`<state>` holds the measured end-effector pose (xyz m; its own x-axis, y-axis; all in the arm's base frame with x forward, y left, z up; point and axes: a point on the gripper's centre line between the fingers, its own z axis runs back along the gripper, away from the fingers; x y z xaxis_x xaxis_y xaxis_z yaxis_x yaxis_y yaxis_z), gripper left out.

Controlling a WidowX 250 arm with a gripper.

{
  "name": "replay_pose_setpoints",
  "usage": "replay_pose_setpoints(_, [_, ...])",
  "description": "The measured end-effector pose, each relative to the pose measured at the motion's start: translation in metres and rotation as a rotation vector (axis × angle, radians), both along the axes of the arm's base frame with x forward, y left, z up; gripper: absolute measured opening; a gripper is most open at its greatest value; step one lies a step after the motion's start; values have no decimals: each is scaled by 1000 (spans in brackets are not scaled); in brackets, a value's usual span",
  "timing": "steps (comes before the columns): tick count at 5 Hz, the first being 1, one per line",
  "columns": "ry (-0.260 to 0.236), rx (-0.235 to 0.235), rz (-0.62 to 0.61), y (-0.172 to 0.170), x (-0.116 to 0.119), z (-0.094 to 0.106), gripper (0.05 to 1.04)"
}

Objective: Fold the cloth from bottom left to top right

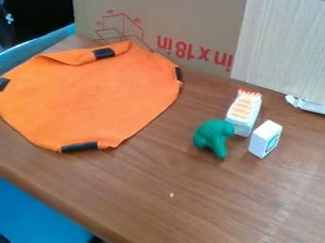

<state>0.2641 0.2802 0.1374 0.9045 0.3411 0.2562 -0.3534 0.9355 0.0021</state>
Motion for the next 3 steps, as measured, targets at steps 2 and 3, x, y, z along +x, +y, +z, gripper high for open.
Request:
replay_pose_setpoints(2, [67, 59, 57, 21, -2, -30, 1000])
replay_pose_setpoints(3, [101, 67, 79, 35, 1, -48, 1000])
